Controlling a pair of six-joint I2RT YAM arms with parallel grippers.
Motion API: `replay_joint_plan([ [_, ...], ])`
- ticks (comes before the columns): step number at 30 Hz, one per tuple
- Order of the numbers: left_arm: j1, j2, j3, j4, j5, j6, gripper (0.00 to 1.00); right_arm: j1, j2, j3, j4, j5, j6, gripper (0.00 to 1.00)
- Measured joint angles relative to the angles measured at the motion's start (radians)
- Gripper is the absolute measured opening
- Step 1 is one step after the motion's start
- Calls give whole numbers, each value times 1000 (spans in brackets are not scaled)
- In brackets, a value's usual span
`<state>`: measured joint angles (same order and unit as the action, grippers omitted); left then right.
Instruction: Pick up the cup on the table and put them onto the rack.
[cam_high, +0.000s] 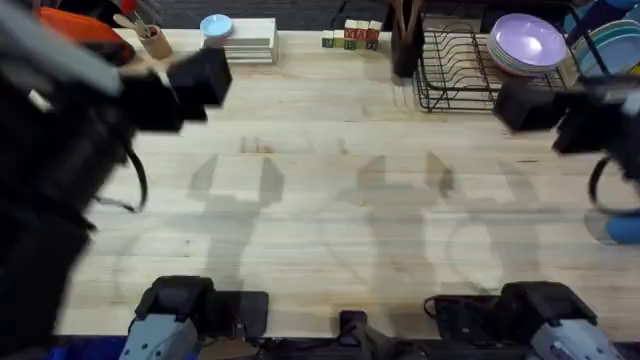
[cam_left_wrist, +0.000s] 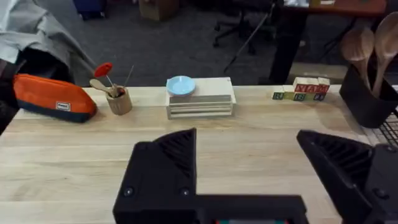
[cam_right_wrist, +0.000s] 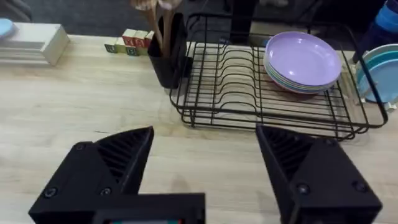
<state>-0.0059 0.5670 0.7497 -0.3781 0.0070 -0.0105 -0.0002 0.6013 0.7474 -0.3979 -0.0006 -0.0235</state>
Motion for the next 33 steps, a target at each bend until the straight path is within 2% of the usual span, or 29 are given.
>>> replay_joint_plan([
  [6, 0, 253, 301, -177, 0, 3, 993, 0, 242, 248, -113, 0, 0, 996],
  [9, 0, 352, 417, -249, 0, 3, 994, 0, 330, 339, -163, 0, 0, 996],
  [13, 0, 450, 521, -316, 0, 7, 994, 0, 416, 409, -180, 0, 0, 996],
  [18, 0, 516, 553, -324, 0, 9, 993, 0, 469, 413, -133, -20, 0, 996],
  [26, 0, 526, 553, -323, 0, 11, 993, -7, 476, 413, -212, -76, 0, 996],
  [29, 0, 526, 553, -323, 0, 11, 993, -44, 476, 413, -211, -78, 20, 996],
  [33, 0, 526, 553, -323, 0, 11, 993, -142, 476, 414, -231, -67, 86, 996],
])
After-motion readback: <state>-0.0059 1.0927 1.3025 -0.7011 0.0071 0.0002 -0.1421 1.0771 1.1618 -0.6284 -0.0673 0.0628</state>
